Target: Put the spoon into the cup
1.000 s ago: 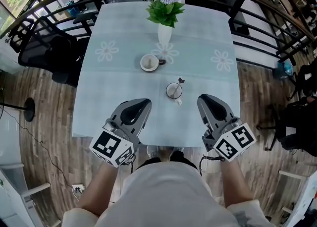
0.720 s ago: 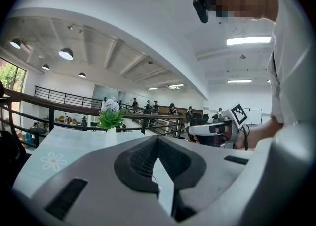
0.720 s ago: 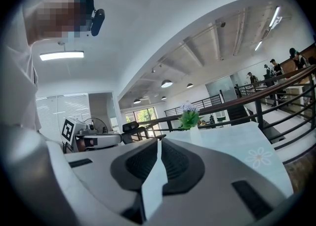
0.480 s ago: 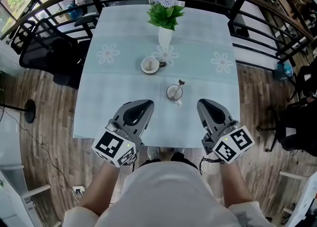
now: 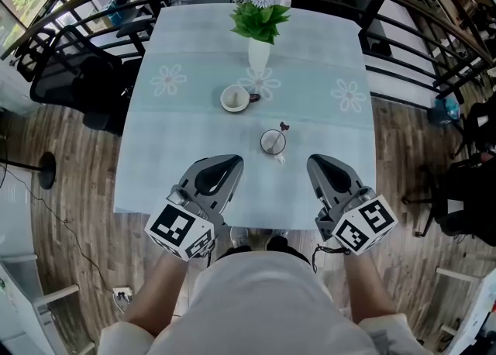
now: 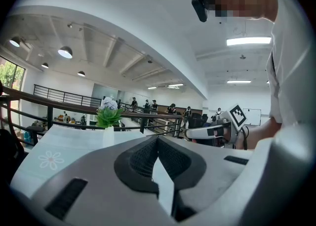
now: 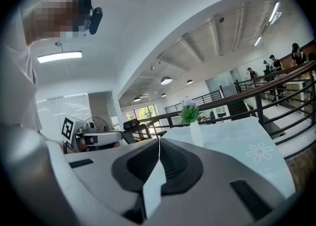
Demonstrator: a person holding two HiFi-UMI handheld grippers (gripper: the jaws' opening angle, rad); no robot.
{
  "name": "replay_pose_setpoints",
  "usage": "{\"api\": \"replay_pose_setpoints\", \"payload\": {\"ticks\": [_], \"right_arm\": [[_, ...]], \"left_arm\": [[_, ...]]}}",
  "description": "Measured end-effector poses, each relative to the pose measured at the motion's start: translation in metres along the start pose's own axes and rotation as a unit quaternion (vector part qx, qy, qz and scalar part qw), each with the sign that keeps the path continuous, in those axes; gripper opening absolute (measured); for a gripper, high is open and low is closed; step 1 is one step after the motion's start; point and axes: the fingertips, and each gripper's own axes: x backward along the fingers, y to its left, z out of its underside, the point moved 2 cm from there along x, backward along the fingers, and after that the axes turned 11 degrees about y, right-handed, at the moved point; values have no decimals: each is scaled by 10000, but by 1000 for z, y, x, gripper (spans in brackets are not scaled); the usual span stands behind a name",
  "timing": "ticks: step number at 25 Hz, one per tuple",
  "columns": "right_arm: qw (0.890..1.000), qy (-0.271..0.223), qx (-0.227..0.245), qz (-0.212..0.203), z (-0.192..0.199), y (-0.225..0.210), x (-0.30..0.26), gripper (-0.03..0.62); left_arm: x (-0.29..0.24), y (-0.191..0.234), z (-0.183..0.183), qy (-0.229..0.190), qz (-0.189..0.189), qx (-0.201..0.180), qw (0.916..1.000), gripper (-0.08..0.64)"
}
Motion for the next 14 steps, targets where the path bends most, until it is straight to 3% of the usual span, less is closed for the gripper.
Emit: {"api": "replay_pose_setpoints", "payload": {"ticks": [14], "right_arm": [[9999,76,3,-102,0,-6,-3,25]], "left_arm": [[-8,-4,3,32,-45,16,10000,20]]}}
